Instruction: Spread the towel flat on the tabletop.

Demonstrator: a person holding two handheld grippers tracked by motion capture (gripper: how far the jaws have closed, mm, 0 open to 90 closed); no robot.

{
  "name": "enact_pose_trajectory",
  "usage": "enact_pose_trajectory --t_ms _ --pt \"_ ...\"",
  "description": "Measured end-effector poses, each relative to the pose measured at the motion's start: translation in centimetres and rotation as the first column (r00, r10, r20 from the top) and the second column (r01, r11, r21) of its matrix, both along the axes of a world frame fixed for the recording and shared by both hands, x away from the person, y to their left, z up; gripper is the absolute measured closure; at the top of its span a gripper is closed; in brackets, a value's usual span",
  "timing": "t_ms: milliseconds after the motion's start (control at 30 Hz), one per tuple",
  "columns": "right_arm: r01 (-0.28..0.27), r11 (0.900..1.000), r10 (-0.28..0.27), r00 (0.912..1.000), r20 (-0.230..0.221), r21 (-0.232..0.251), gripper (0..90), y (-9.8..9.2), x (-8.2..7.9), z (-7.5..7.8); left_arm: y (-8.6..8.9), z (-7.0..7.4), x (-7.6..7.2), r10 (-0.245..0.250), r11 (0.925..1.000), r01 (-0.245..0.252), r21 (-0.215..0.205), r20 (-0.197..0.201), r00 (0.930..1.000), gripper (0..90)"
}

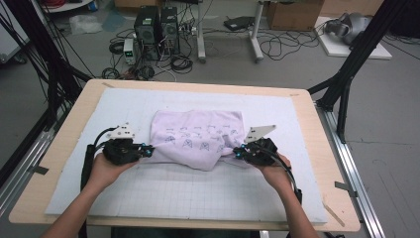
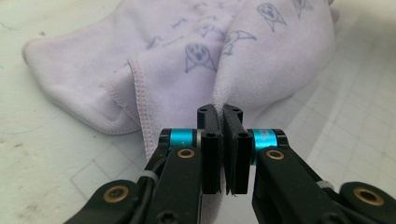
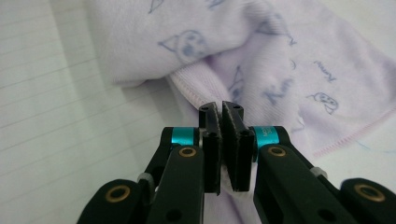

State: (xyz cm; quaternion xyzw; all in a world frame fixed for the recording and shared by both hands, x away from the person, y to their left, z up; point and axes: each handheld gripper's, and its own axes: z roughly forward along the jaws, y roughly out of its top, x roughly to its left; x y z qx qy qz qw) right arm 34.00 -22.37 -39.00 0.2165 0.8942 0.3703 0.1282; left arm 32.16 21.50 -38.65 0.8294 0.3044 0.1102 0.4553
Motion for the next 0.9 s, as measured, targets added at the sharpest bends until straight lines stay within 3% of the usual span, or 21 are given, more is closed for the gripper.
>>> enact_pose_trajectory --t_ms 167,267,367,467,500,600,667,700,767,800,900 --pt "0.006 1.000 -0.005 0.9995 0.030 -0.012 86.5 -2.6 -2.3 1.3 1.3 1.6 -2.0 -0.009 0.9980 0.011 -0.063 0.022 0.9997 86.2" --pt "0.028 0.999 -0.028 0.9996 0.011 0.036 86.5 -4.4 -2.9 1.5 1.4 2.0 -2.1 -0.022 0.9939 0.022 -0.108 0.005 0.9998 86.1" --pt "0.054 0.997 -0.054 0.9985 0.000 0.047 86.5 -5.2 -1.9 1.2 0.4 1.6 -0.9 -0.002 0.9961 0.002 -0.088 0.004 1.0000 86.0" --pt "0.098 0.995 -0.098 0.9951 -0.002 0.027 86.5 -5.1 0.3 0.9 -0.5 0.7 1.6 0.077 0.9942 -0.076 -0.077 0.011 0.9970 86.1" --pt "0.117 0.992 -0.117 0.9931 0.003 0.038 86.5 -5.1 1.2 0.7 -0.7 0.4 2.5 0.107 0.9931 -0.106 -0.050 0.028 0.9938 86.1" --pt "0.166 0.985 -0.164 0.9855 -0.043 0.040 86.0 -5.2 3.8 -0.4 -1.2 -1.3 4.9 0.174 0.9848 -0.174 0.001 -0.006 0.9848 86.0" --pt "0.187 0.982 -0.183 0.9799 -0.079 0.035 80.8 -5.0 4.7 -1.1 -1.4 -2.2 5.8 0.189 0.9813 -0.187 0.044 -0.033 0.9814 85.1" --pt "0.196 0.980 -0.194 0.9784 -0.072 0.023 76.4 -4.8 4.8 -1.3 -1.4 -2.5 5.9 0.201 0.9790 -0.199 0.044 -0.045 0.9786 82.6" --pt "0.184 0.982 -0.181 0.9804 -0.079 0.043 72.3 -4.6 4.5 -1.1 -1.3 -2.4 5.9 0.203 0.9785 -0.201 0.048 -0.048 0.9780 70.4" --pt "0.177 0.983 -0.174 0.9830 -0.057 0.055 67.8 -4.5 3.9 -0.7 -0.9 -2.0 5.4 0.191 0.9814 -0.190 0.029 -0.038 0.9809 66.3" --pt "0.128 0.986 -0.128 0.9917 -0.013 0.109 67.1 -4.0 2.3 0.2 -0.5 -1.1 4.3 0.182 0.9831 -0.182 0.021 0.004 0.9833 55.7"
